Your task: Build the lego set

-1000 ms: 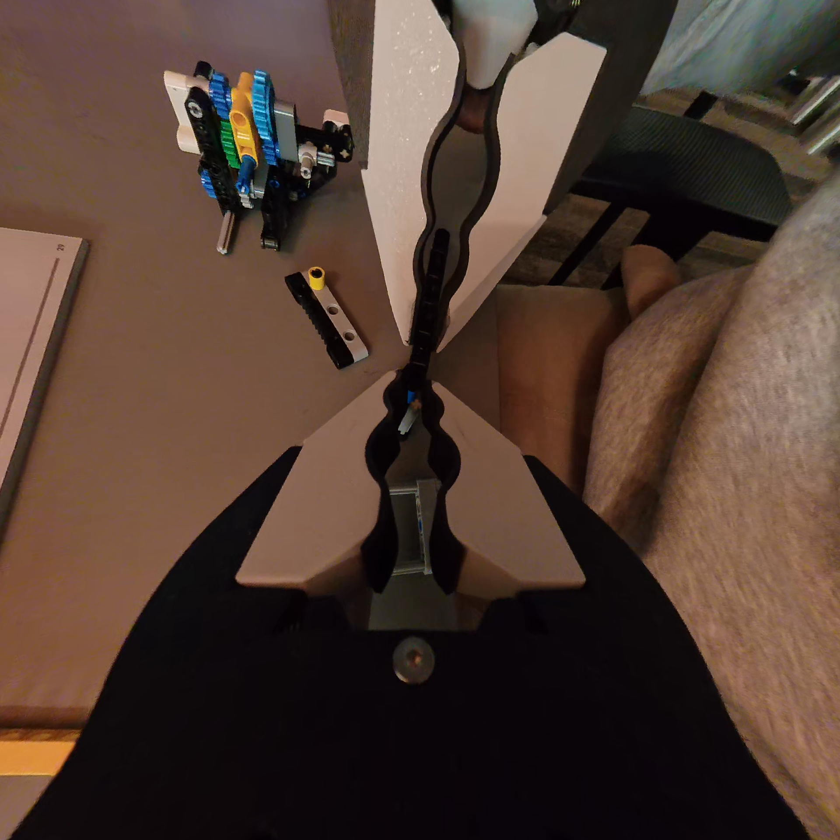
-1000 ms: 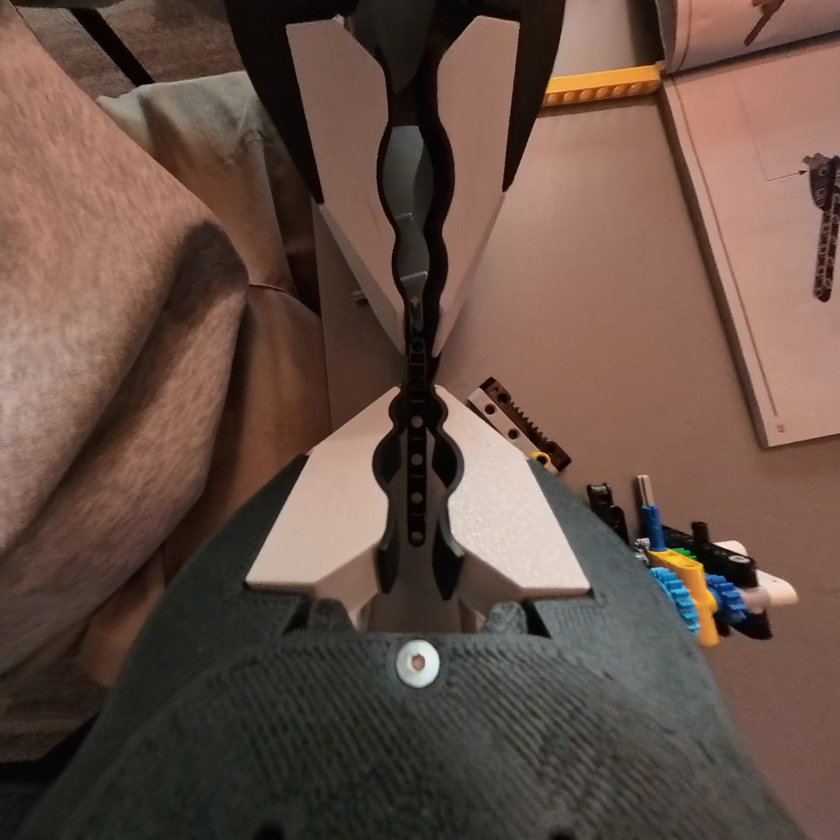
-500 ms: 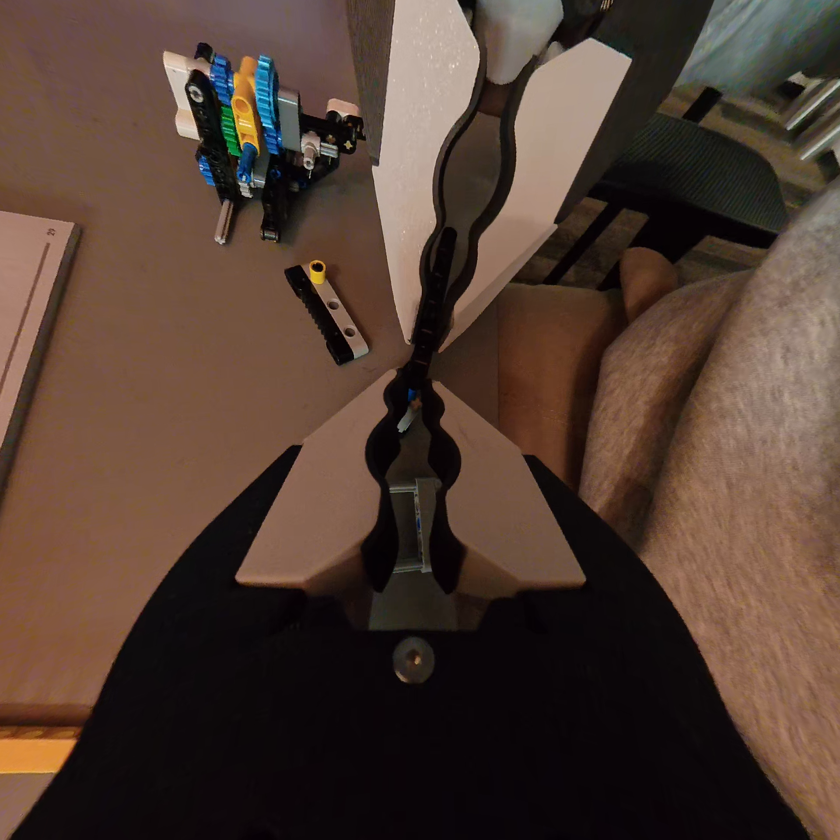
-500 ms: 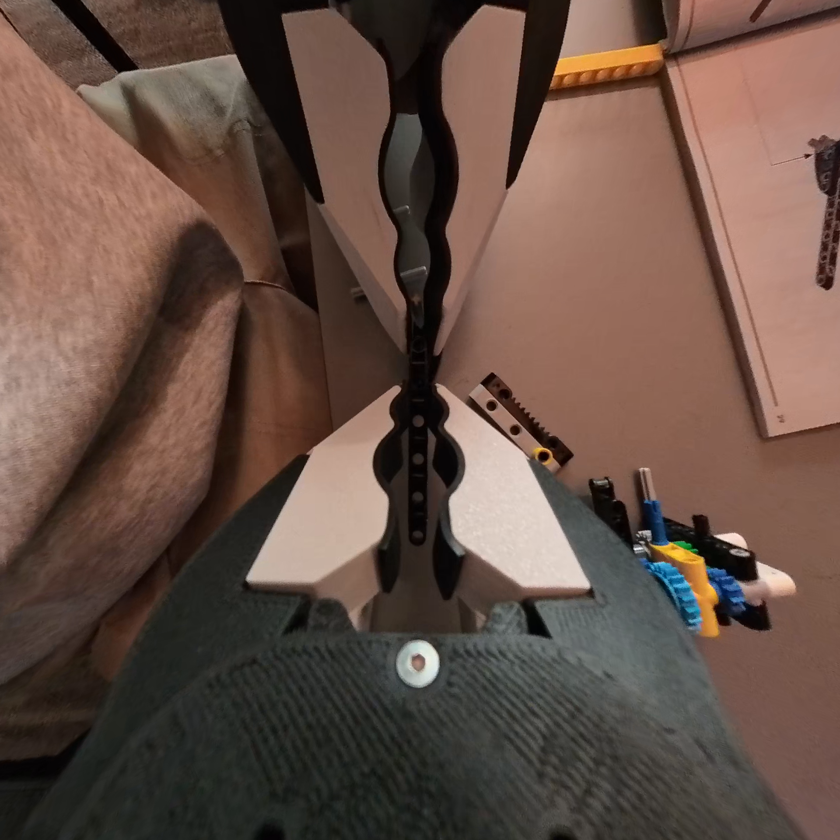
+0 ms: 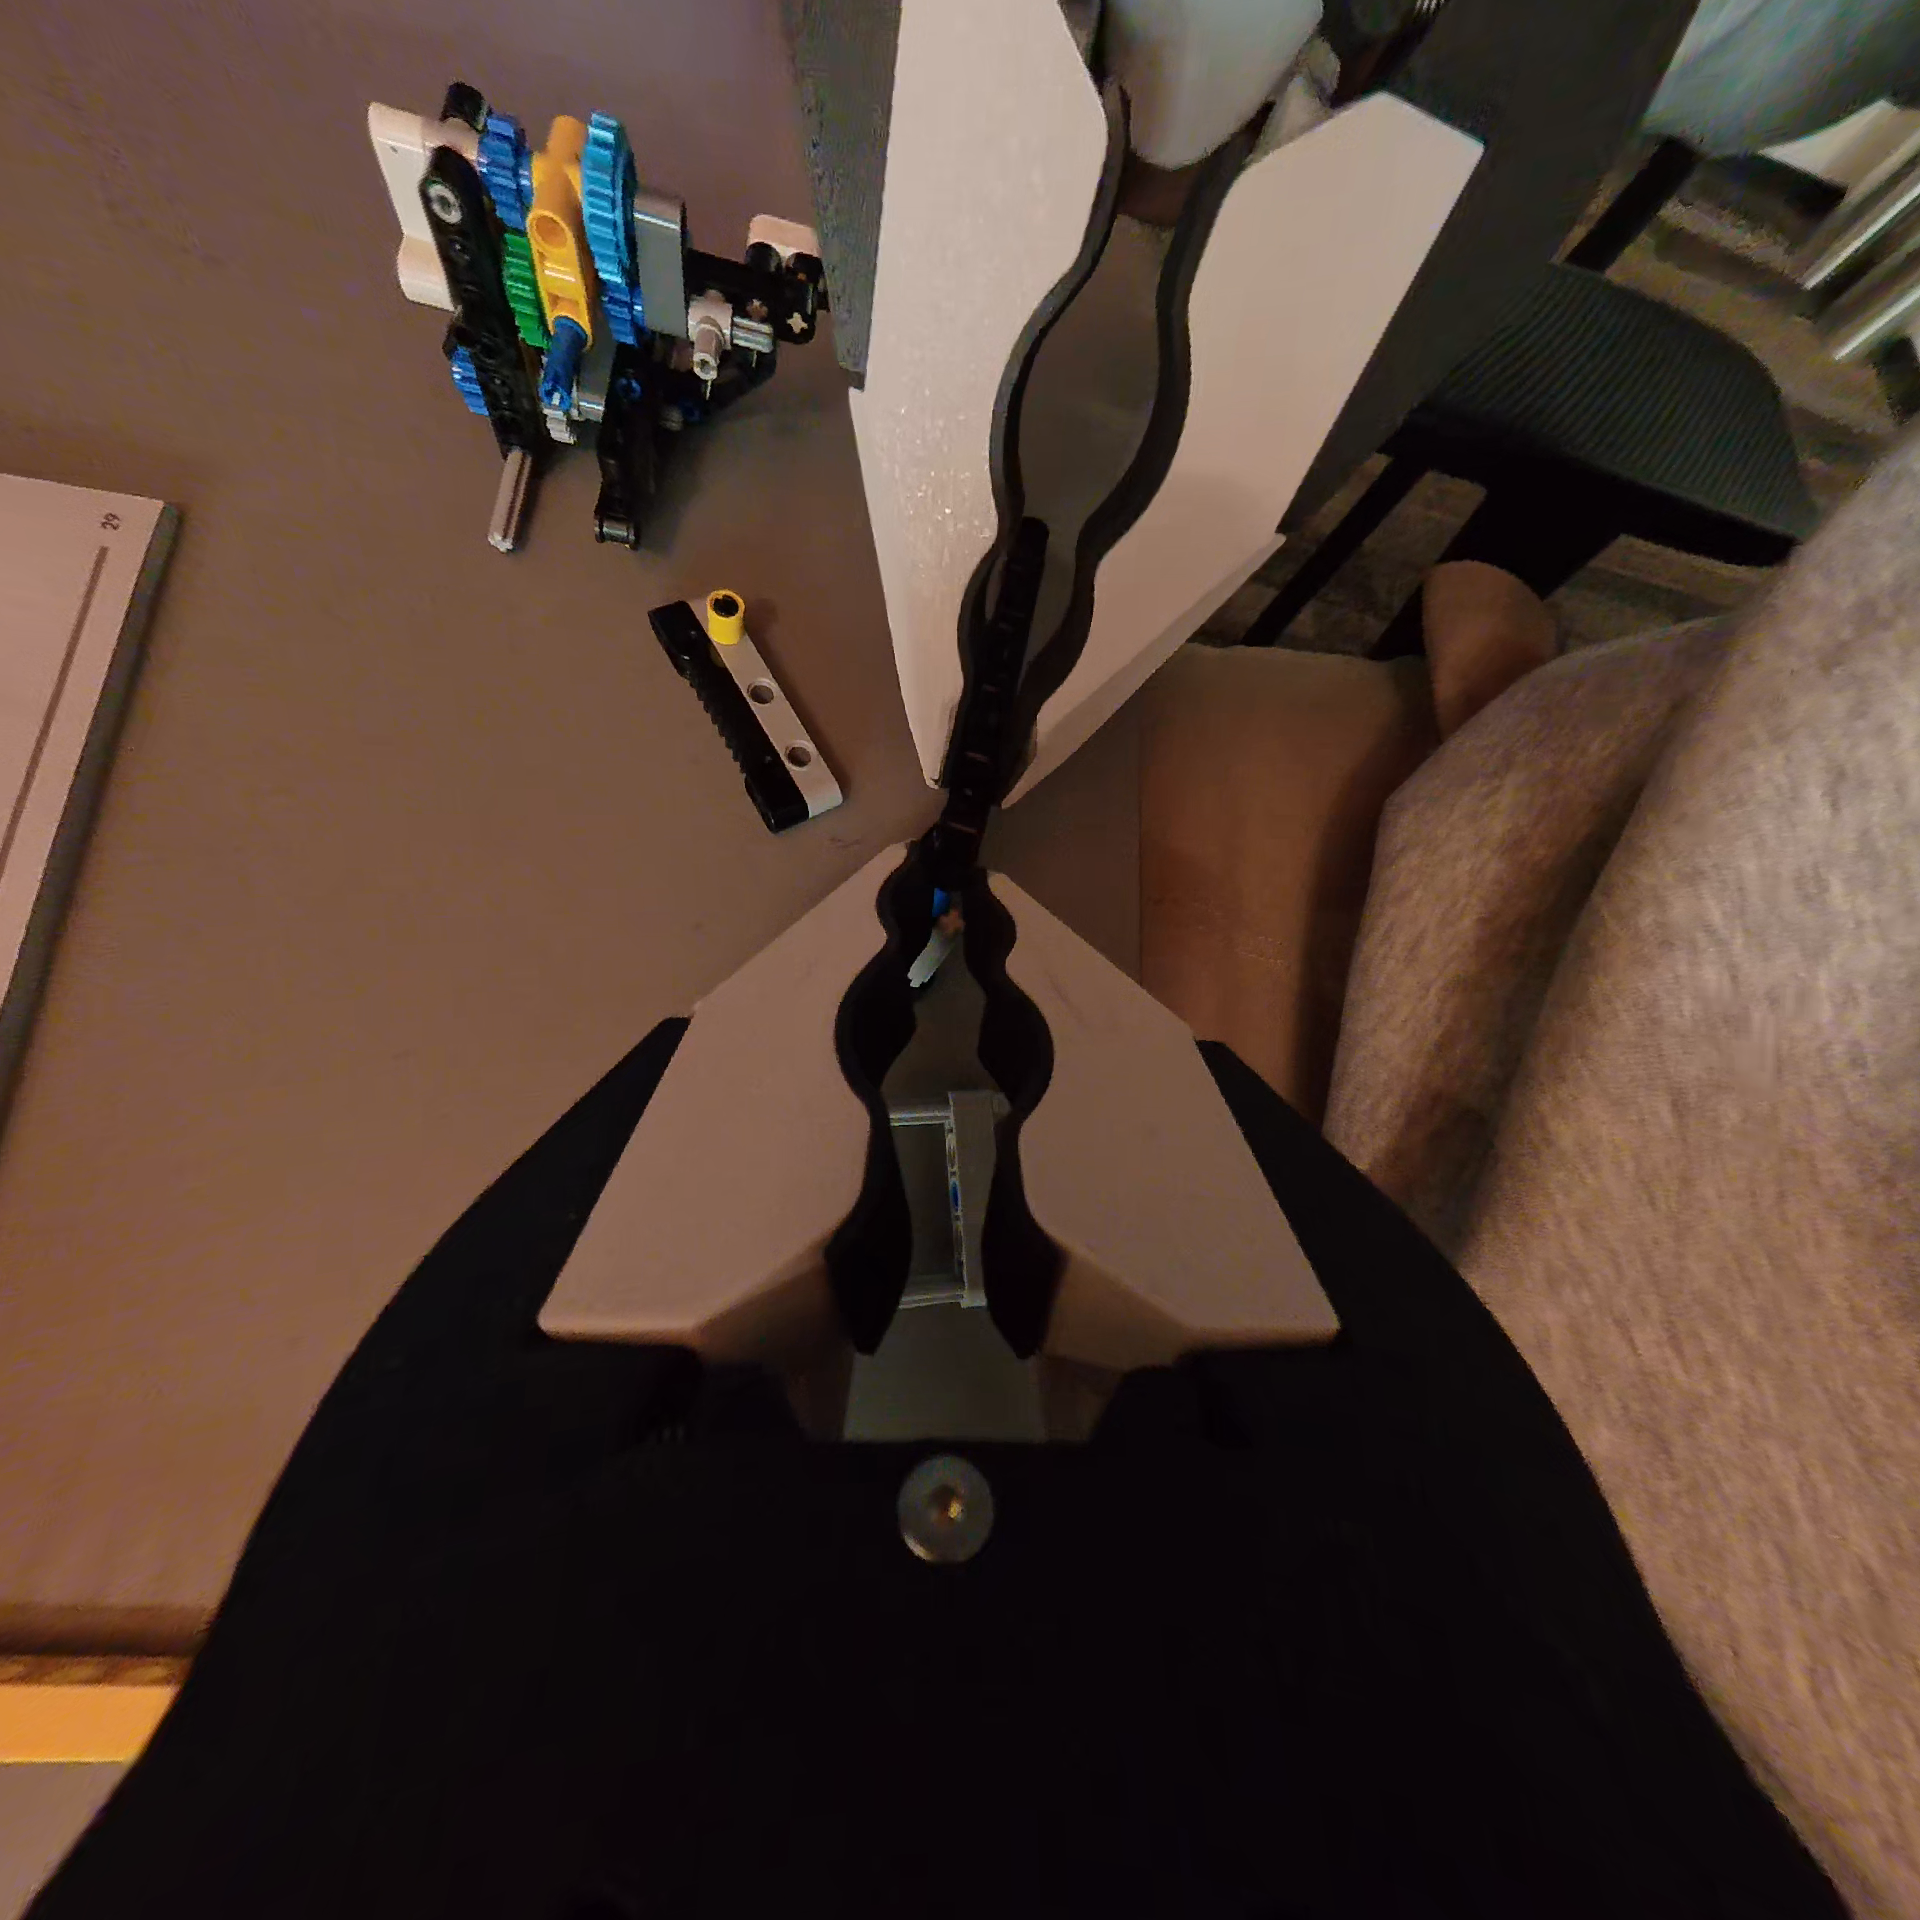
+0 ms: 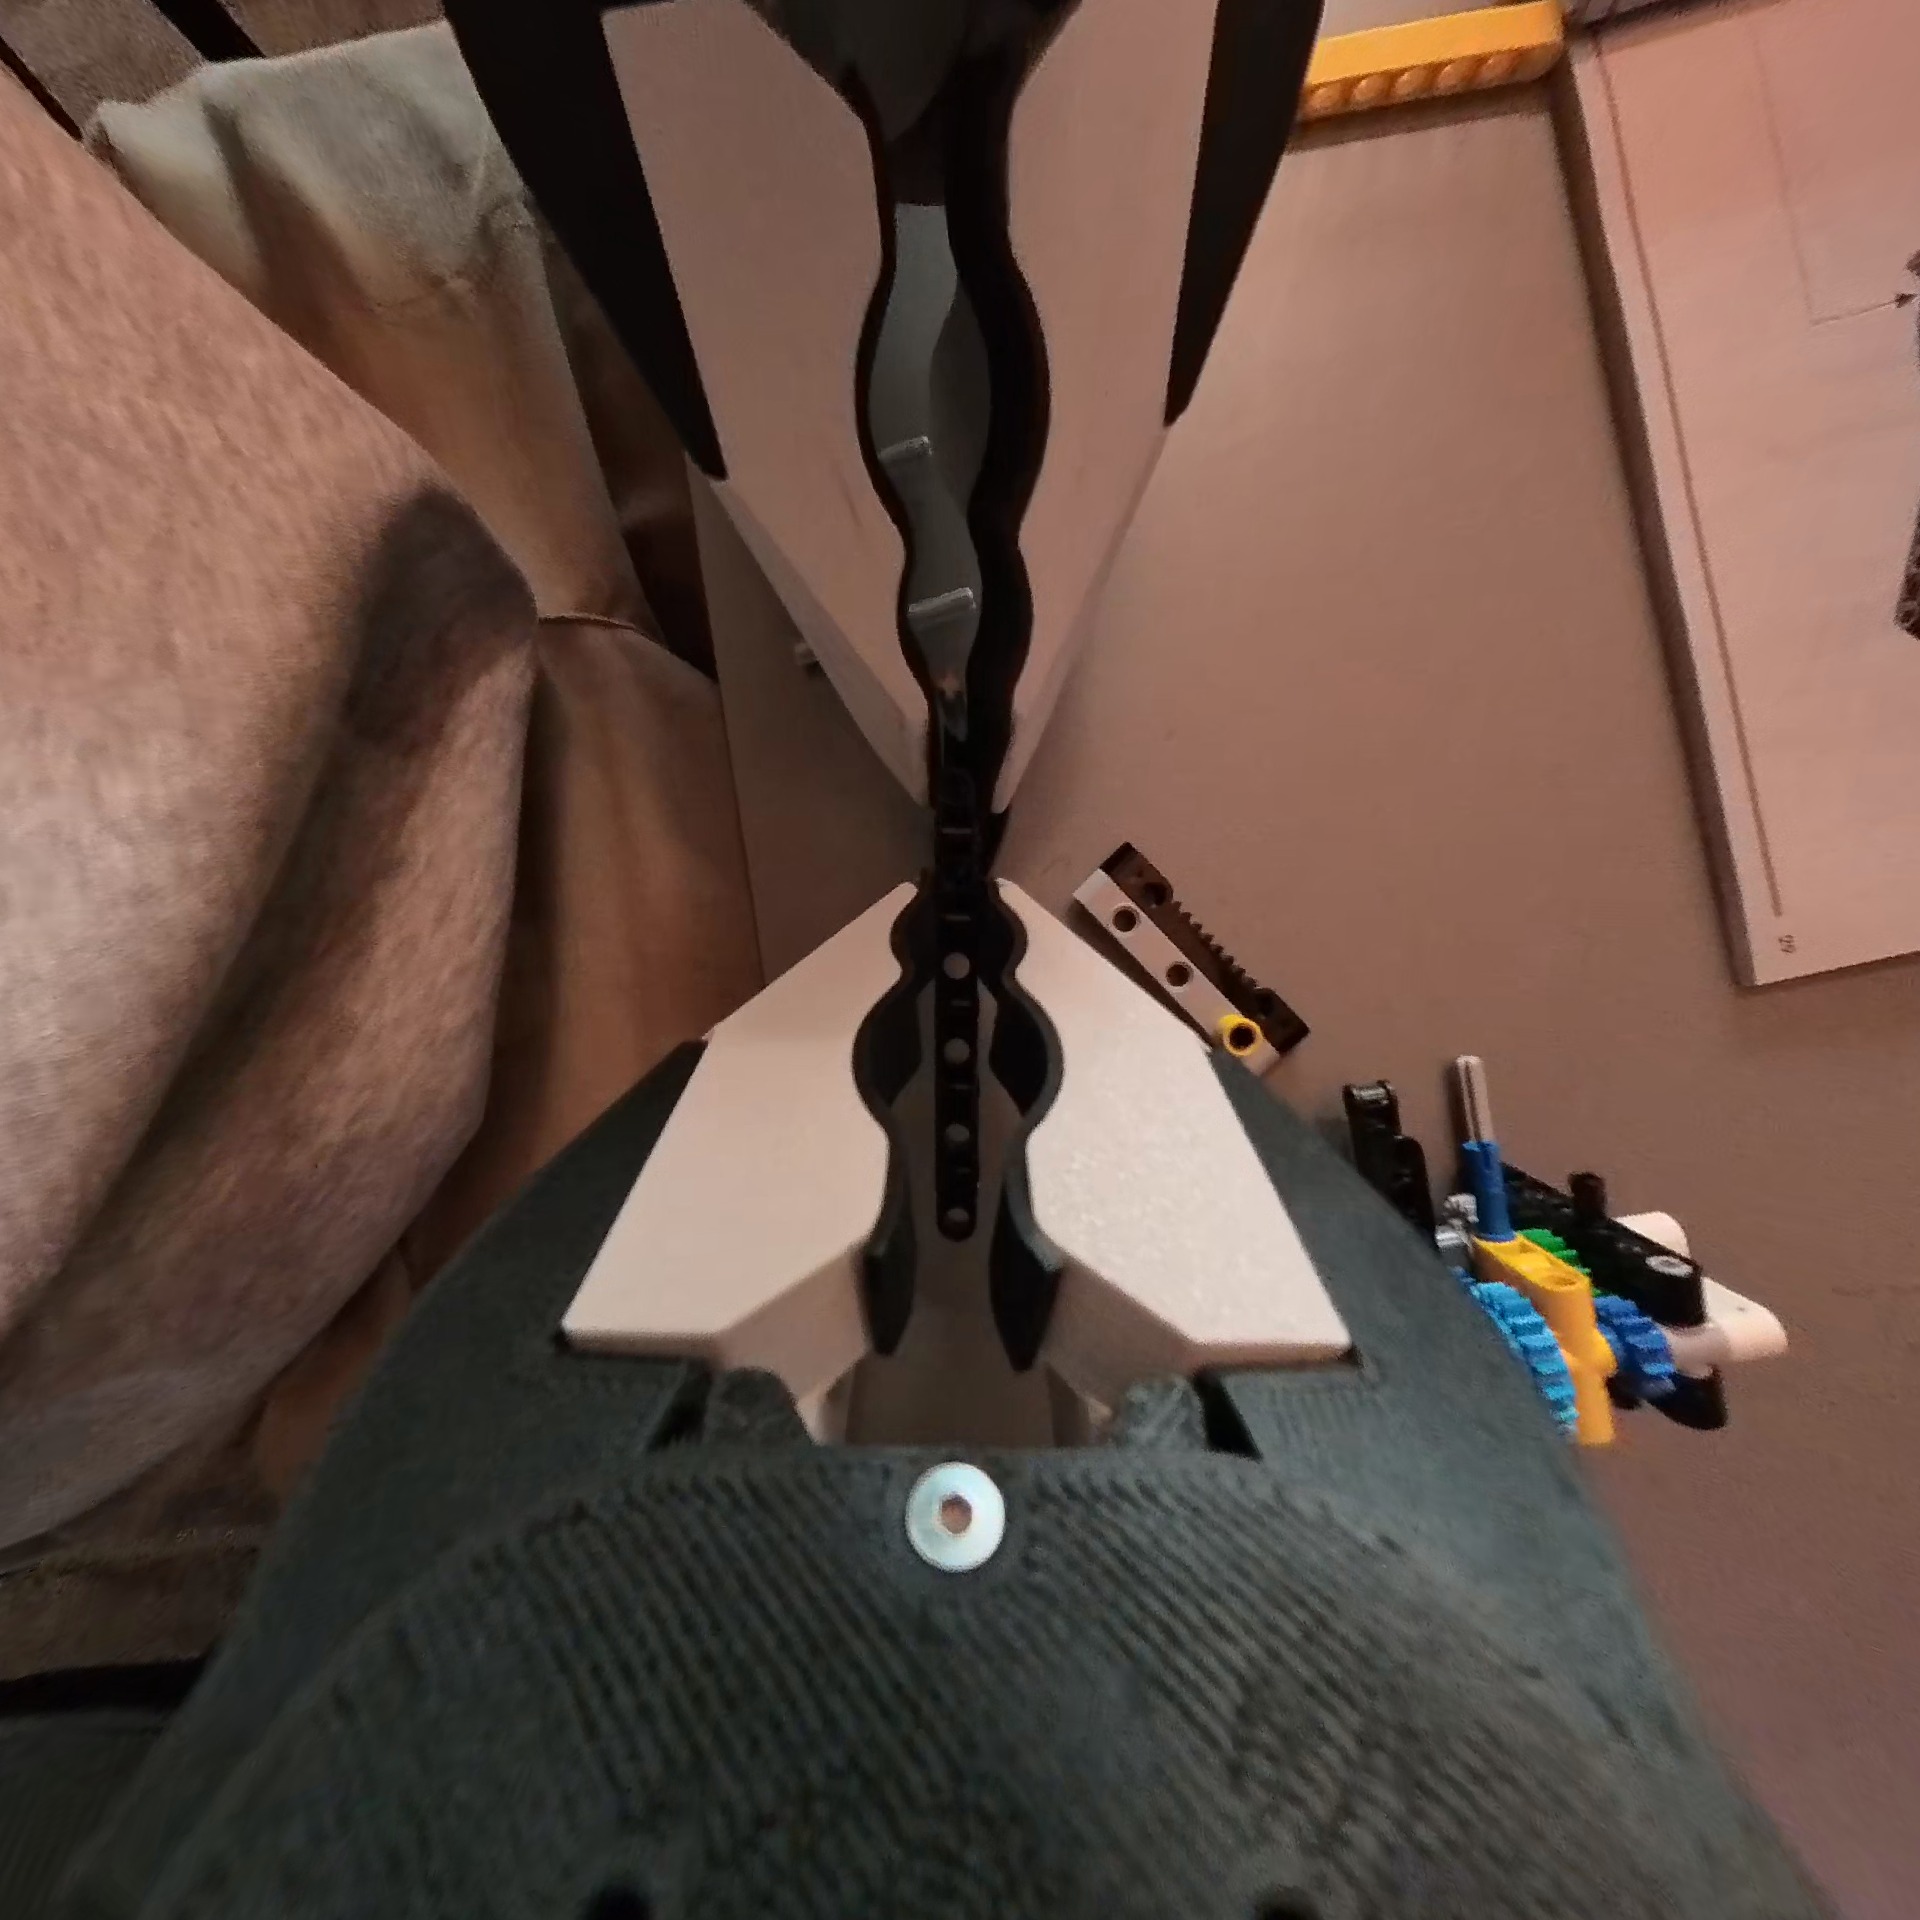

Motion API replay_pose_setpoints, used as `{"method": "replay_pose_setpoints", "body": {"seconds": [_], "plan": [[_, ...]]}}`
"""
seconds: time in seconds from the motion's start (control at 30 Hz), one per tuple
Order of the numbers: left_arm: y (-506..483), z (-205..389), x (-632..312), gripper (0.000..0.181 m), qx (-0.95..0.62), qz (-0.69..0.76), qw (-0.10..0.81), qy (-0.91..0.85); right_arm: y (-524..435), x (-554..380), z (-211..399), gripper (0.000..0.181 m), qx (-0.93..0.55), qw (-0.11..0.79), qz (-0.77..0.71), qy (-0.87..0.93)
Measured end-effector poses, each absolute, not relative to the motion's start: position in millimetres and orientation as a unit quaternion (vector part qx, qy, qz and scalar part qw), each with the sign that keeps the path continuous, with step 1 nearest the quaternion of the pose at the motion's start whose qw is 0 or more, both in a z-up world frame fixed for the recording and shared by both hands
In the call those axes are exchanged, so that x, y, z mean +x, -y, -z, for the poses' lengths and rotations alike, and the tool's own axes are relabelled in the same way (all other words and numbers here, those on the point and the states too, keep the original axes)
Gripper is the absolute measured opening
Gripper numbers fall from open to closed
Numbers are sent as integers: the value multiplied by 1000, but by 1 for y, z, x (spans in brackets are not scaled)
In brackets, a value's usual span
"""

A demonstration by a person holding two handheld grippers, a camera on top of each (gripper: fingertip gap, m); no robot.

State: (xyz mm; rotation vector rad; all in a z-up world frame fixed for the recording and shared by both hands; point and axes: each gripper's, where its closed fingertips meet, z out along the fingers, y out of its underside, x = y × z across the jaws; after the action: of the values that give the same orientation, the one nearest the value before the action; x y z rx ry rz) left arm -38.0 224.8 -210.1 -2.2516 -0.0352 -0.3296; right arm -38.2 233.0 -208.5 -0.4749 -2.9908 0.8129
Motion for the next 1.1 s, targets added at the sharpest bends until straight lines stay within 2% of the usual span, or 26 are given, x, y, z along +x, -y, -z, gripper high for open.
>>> {"method": "replay_pose_setpoints", "body": {"seconds": [0.27,0.47,0.57,0.8,0.87,1.1], "plan": [[-224,209,-38,6,-897,127,423,9,-232,-38,209,8,-156,-1,-246,956],[-222,208,-40,5,-905,113,411,3,-229,-42,208,8,-148,45,-254,955],[-223,208,-39,5,-906,109,409,2,-230,-47,200,20,-158,57,-274,947],[-225,208,-39,5,-905,111,411,5,-227,-44,199,15,-138,54,-250,957],[-225,208,-39,5,-905,111,411,7,-225,-43,203,8,-130,48,-239,961],[-225,208,-38,5,-904,116,412,10,-225,-42,206,7,-129,25,-186,974]]}}
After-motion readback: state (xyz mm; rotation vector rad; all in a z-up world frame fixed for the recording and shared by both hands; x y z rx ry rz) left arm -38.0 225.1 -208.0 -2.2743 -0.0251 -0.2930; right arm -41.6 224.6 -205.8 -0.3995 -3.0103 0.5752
